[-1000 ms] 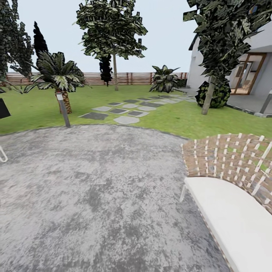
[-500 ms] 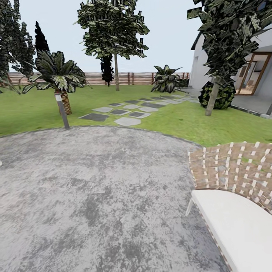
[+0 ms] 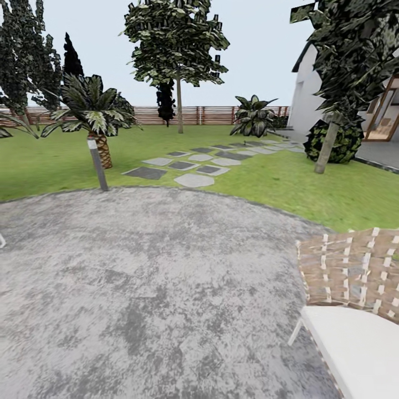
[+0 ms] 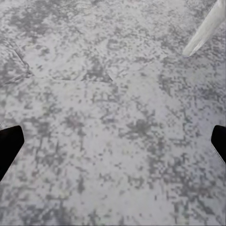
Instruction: In the garden, pick up the pesticide atomizer on the floor and spray pesticide onto both trees until each tree trunk is fully covered.
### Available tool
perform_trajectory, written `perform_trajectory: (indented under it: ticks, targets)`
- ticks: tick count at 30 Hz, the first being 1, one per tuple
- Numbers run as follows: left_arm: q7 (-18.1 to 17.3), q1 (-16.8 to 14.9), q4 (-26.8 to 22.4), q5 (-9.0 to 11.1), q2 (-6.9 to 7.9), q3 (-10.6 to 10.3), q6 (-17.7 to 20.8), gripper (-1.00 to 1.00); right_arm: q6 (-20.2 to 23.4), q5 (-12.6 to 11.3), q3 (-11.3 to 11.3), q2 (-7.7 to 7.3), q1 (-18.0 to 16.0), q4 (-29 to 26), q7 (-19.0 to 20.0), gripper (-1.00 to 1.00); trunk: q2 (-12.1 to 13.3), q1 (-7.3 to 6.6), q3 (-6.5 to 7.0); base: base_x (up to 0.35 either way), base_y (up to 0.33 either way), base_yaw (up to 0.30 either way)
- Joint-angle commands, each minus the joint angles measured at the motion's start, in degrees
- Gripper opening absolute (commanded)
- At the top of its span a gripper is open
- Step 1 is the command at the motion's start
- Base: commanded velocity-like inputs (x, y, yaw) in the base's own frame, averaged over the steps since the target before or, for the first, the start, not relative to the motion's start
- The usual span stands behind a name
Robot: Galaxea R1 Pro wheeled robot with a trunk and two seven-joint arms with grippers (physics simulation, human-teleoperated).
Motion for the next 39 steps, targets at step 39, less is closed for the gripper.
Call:
perform_trajectory:
  ticks: [39]
  targets:
    - [-0.09,-0.04,0.06,0.49,0.11,-0.35,-0.21,1.0,-0.23,0.1,0.0,0.11,-0.02,0.18,-0.1,1.0,-0.02,0.02,-0.05,0.338,0.0,0.004]
